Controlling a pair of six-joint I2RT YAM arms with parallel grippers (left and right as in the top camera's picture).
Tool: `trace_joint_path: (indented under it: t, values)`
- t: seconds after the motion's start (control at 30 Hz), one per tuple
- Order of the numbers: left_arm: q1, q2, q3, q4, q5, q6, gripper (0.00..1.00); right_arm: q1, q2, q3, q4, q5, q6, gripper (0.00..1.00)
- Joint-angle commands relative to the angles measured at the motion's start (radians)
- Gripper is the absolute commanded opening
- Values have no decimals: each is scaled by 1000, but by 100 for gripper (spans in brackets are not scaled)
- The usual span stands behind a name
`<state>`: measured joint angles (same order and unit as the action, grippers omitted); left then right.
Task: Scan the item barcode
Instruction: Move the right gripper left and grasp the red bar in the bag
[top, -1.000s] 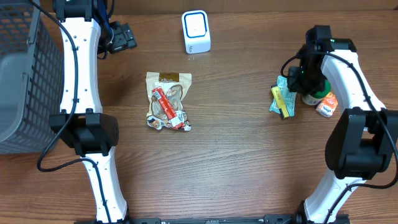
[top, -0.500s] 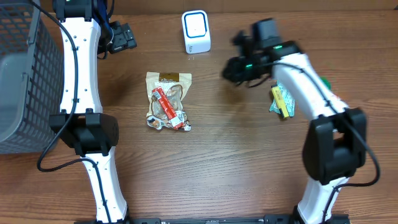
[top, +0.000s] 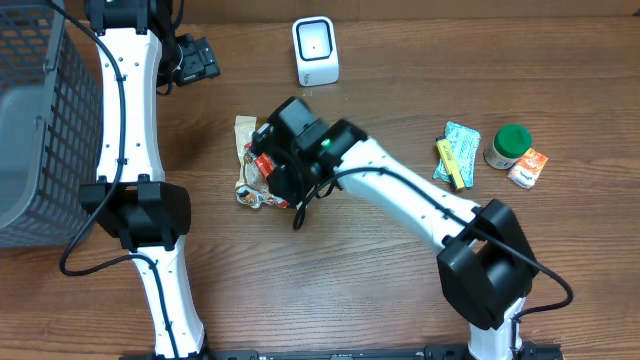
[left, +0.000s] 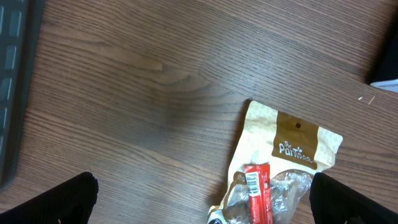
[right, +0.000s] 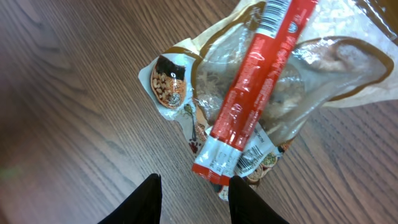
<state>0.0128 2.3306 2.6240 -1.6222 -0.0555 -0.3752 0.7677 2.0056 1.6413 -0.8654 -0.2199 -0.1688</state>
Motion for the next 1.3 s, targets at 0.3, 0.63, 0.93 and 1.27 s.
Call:
trace_joint_path:
  t: [0.3, 0.63, 0.93, 1.27]
  values:
    - [-8, 5, -2, 4, 4, -14, 100, -2, 72, -4, 22, 104, -20, 35]
    - [-8, 5, -2, 4, 4, -14, 100, -11, 116, -4, 35, 103, -23, 39]
    - [-8, 5, -2, 4, 4, -14, 100, -11, 116, -4, 54, 35, -23, 38]
    - [-7, 5, -2, 4, 4, -14, 100, -11, 167, -4, 54, 32, -16, 38]
